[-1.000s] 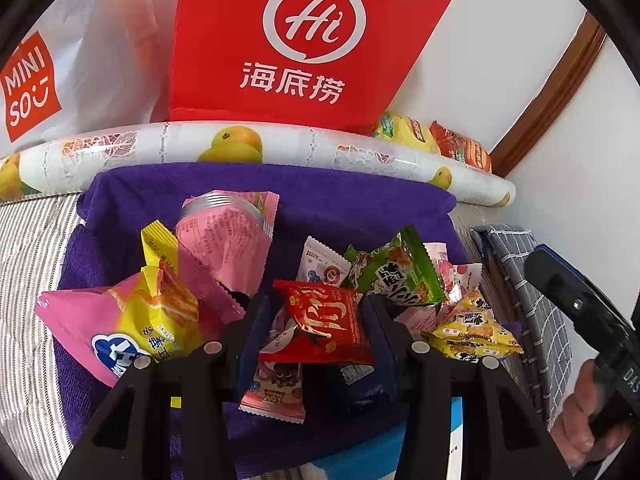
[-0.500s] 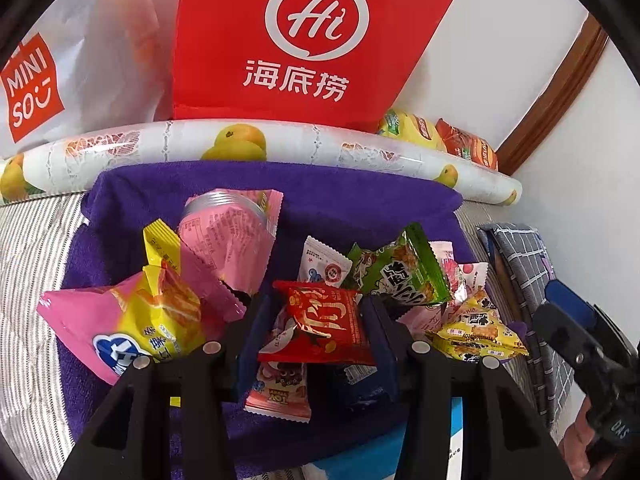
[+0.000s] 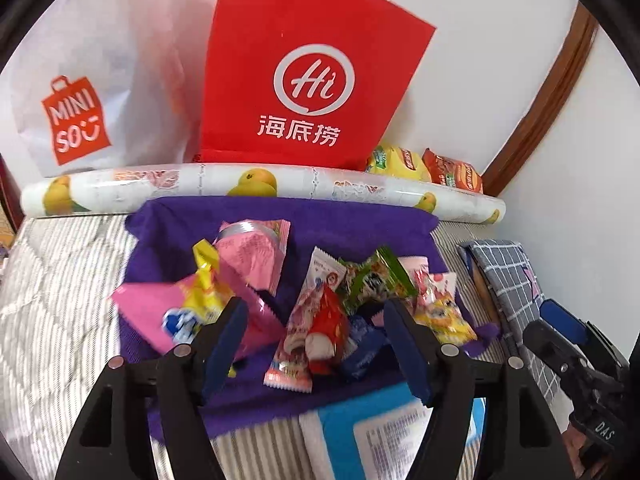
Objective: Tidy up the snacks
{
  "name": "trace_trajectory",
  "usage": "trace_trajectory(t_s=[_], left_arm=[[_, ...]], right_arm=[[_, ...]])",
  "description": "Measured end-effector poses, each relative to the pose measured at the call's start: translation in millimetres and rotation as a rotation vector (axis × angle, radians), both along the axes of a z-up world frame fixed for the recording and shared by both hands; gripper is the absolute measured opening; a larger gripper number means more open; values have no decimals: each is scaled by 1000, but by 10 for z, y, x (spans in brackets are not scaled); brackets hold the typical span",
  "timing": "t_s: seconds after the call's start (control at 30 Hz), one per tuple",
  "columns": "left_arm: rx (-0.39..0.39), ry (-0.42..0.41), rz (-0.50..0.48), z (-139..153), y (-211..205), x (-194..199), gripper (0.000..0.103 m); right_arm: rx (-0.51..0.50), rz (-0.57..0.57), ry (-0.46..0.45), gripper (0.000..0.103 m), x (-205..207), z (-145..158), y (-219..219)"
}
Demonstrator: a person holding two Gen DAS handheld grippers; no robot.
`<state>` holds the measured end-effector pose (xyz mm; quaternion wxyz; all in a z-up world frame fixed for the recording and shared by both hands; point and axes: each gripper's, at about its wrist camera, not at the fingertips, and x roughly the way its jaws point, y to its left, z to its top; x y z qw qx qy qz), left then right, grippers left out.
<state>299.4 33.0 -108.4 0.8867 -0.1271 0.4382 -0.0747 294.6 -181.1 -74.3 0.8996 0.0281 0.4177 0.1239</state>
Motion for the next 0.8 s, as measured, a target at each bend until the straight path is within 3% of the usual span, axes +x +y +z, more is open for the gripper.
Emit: trace_trajectory(t_s=[0.47,0.7,0.8], left_arm=[[64,-51,-1,381,-83,-1009,81],[61,-84,1,560,-131,-1485,93],[80,-97,10,620,-161,-1684,97]], right_arm=[[-21,-56,-8,71,-782,437,-9],[-24,-82,0,71,-1182,576,-88],[-25,-109,1,84,-1384,612,-132]])
